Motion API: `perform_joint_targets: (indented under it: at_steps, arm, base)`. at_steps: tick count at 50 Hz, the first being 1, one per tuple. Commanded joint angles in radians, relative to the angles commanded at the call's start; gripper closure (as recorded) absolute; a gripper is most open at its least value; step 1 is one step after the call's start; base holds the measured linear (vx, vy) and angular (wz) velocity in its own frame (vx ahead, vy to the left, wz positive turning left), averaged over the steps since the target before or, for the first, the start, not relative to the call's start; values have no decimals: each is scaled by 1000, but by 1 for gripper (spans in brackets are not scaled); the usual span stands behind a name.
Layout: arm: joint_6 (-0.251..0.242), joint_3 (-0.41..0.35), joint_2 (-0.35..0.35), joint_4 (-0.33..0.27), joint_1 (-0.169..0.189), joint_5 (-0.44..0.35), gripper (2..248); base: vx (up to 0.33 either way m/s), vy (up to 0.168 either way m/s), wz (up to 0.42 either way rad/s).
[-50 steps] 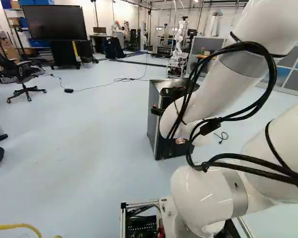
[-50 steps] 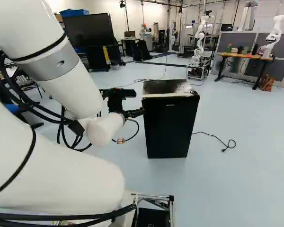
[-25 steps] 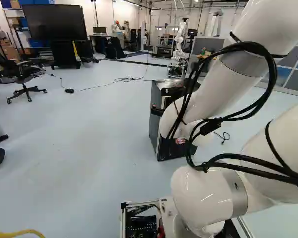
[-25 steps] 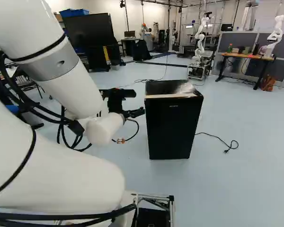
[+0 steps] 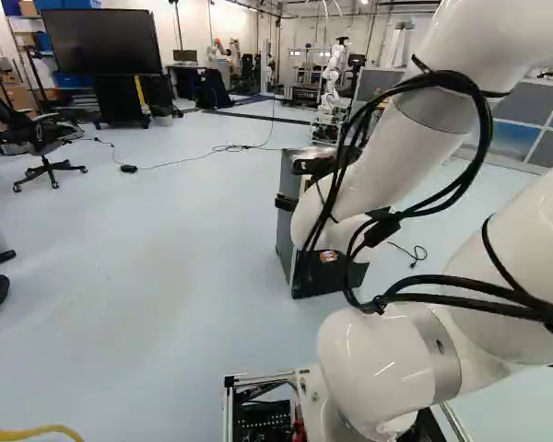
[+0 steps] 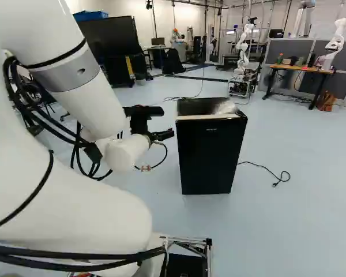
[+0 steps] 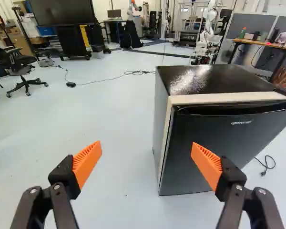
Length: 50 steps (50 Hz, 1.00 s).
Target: Grab a drink from the fridge
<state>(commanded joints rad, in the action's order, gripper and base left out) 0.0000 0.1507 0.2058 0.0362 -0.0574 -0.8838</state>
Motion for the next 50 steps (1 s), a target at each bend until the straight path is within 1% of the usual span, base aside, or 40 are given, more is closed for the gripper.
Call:
perform_joint_targets:
  at_steps: [10, 23, 41, 50]
  arm:
    - [0, 45, -66, 44, -32, -29, 3]
    - [0, 104, -164, 118, -72, -85, 3]
    - [0, 183, -289, 250, -123, -172, 3]
    - [0, 211, -339, 320, -142, -215, 3]
  base:
    - [0, 0, 0]
    - [0, 0, 0]
    - [0, 0, 0]
    - [0, 0, 0]
